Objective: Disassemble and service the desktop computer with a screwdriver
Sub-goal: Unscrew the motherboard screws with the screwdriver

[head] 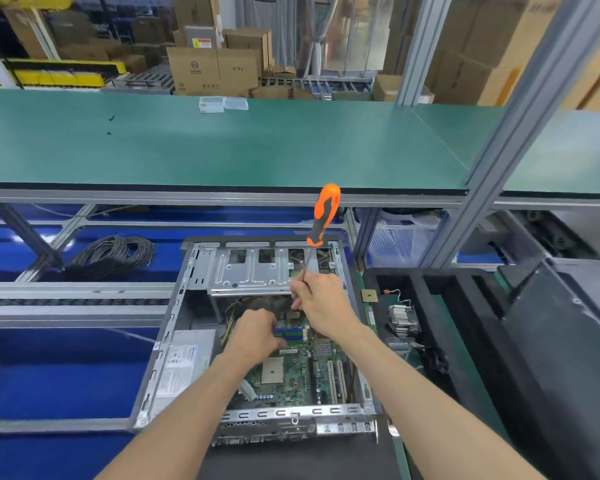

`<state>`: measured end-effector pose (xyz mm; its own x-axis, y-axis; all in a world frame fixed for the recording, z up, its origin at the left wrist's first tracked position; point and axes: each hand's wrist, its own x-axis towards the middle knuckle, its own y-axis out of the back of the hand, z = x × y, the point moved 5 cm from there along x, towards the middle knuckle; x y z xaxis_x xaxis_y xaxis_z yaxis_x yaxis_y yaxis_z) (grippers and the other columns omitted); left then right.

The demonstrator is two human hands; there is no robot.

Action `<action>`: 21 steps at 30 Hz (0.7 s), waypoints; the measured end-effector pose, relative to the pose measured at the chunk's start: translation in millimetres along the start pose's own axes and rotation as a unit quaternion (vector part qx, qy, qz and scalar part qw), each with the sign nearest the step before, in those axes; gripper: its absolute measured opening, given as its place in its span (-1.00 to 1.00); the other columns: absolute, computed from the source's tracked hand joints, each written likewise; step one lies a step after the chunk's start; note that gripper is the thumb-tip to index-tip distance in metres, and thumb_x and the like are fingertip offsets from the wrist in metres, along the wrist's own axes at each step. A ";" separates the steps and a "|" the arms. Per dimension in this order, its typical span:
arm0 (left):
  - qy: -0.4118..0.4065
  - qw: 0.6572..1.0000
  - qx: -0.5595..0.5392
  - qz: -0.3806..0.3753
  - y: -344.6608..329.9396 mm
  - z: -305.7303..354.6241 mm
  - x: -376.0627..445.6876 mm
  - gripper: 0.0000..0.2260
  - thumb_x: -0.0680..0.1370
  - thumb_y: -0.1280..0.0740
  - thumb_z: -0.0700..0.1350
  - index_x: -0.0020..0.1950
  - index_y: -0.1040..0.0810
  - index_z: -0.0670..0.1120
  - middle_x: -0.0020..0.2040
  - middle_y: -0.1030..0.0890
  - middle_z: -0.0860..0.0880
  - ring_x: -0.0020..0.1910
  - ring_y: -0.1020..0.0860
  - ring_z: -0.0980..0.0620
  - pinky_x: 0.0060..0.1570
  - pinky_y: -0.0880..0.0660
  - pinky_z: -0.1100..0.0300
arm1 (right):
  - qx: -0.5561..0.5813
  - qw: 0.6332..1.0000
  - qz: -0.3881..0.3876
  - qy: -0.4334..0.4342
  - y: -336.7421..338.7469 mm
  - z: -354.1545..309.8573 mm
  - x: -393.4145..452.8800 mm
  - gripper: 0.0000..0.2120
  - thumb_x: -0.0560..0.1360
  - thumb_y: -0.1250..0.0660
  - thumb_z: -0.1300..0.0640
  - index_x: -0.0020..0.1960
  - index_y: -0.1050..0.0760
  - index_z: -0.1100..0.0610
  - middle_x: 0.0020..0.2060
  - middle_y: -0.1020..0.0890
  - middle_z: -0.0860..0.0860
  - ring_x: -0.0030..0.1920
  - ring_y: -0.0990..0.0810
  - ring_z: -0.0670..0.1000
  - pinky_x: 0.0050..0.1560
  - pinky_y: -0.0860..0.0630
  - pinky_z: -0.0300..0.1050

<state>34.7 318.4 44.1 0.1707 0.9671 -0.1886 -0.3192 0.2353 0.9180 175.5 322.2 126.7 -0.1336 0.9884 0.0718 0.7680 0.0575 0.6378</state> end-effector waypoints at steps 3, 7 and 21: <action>0.022 0.999 -0.047 0.005 -11.1 1.3 3.3 -0.63 0.41 -0.55 0.12 0.09 -0.70 -0.07 -0.08 -0.70 -0.07 -0.10 -0.62 -0.01 -0.09 -0.55 0.16 | -0.004 1.000 0.008 0.006 6.8 3.7 -1.7 -0.73 0.66 -0.18 0.19 -0.17 -0.51 0.24 -0.34 -0.64 0.08 -0.26 -0.67 0.06 -0.07 -0.59 0.12; 0.017 0.994 -0.111 0.016 -12.4 8.2 8.3 -0.77 0.43 -0.56 0.03 -0.03 -0.73 -0.09 -0.22 -0.66 -0.03 -0.27 -0.55 0.07 -0.29 -0.39 0.23 | 0.003 1.000 0.023 0.017 15.0 4.8 -2.6 -0.73 0.65 -0.18 0.19 -0.17 -0.51 0.21 -0.38 -0.64 0.07 -0.29 -0.66 0.02 -0.08 -0.59 0.10; 0.073 0.741 -0.666 -0.053 -10.2 7.1 5.0 -0.69 0.47 -0.16 -0.28 -0.44 -0.54 -0.17 -0.54 -0.22 -0.01 -0.56 -0.08 0.06 -0.54 -0.01 0.26 | -0.101 0.995 0.022 0.001 17.7 24.2 -9.4 -0.71 0.69 -0.18 0.11 -0.12 -0.52 0.23 -0.28 -0.65 0.13 -0.20 -0.61 0.13 -0.07 -0.54 0.13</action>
<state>45.4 320.2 36.2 0.1883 0.9136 -0.3603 -0.9643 0.1023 -0.2444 205.5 317.3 118.8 -0.1033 0.9891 0.1045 0.6313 -0.0160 0.7754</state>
